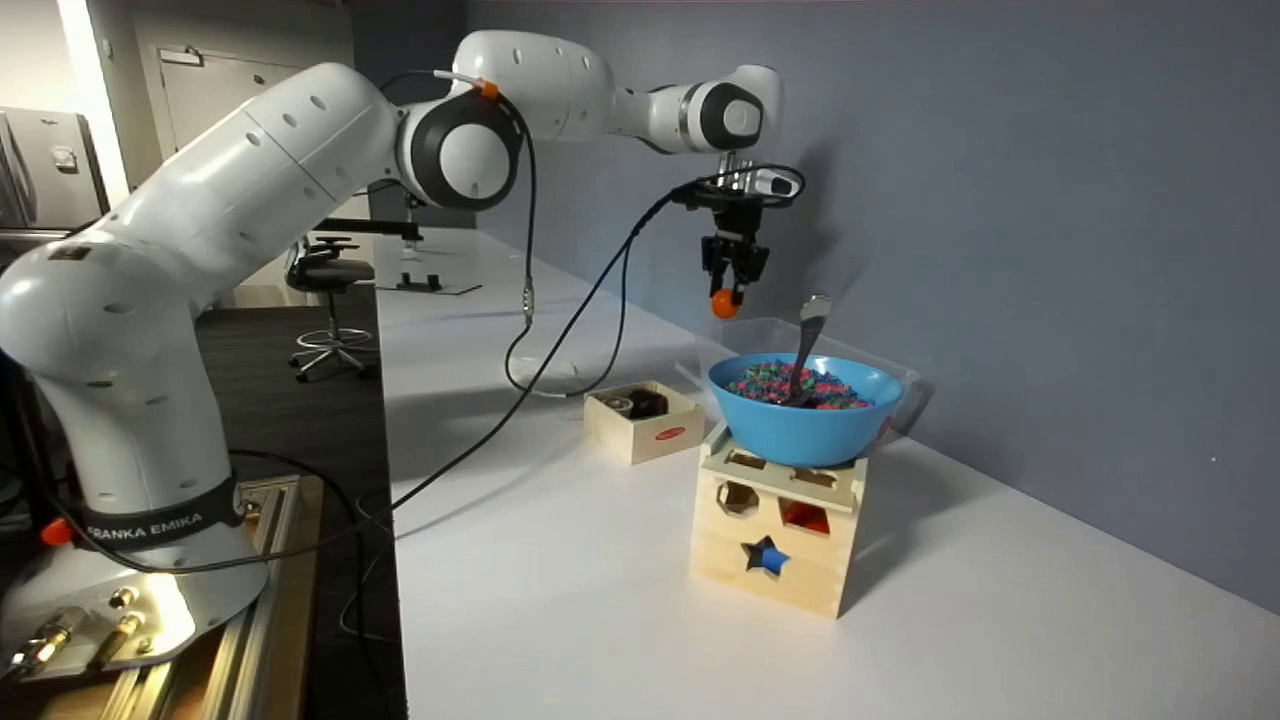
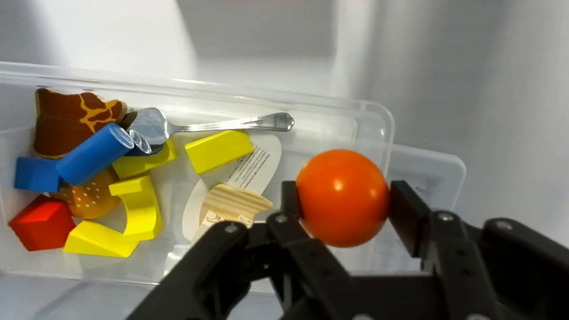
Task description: Pick up the white and orange object and put them in the box
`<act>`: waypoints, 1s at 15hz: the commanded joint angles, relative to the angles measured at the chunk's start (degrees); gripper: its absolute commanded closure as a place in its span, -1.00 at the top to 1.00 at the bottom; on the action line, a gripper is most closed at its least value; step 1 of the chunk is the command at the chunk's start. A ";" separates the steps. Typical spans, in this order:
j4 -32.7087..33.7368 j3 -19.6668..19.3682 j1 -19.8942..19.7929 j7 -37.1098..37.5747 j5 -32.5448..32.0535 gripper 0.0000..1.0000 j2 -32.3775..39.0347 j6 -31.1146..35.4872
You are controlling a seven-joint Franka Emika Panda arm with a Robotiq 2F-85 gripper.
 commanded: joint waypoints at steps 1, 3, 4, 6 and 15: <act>-0.35 -0.02 -0.08 0.17 0.00 0.07 -0.15 0.20; -0.38 -0.05 -0.10 0.33 0.00 0.07 -0.15 0.24; -1.27 -0.43 0.15 0.19 -0.73 -0.43 -0.92 -0.51; 6.28 -0.83 5.33 5.54 -2.17 -0.43 1.25 -6.66; 3.22 -0.94 13.93 32.58 0.02 -0.43 -3.35 -20.76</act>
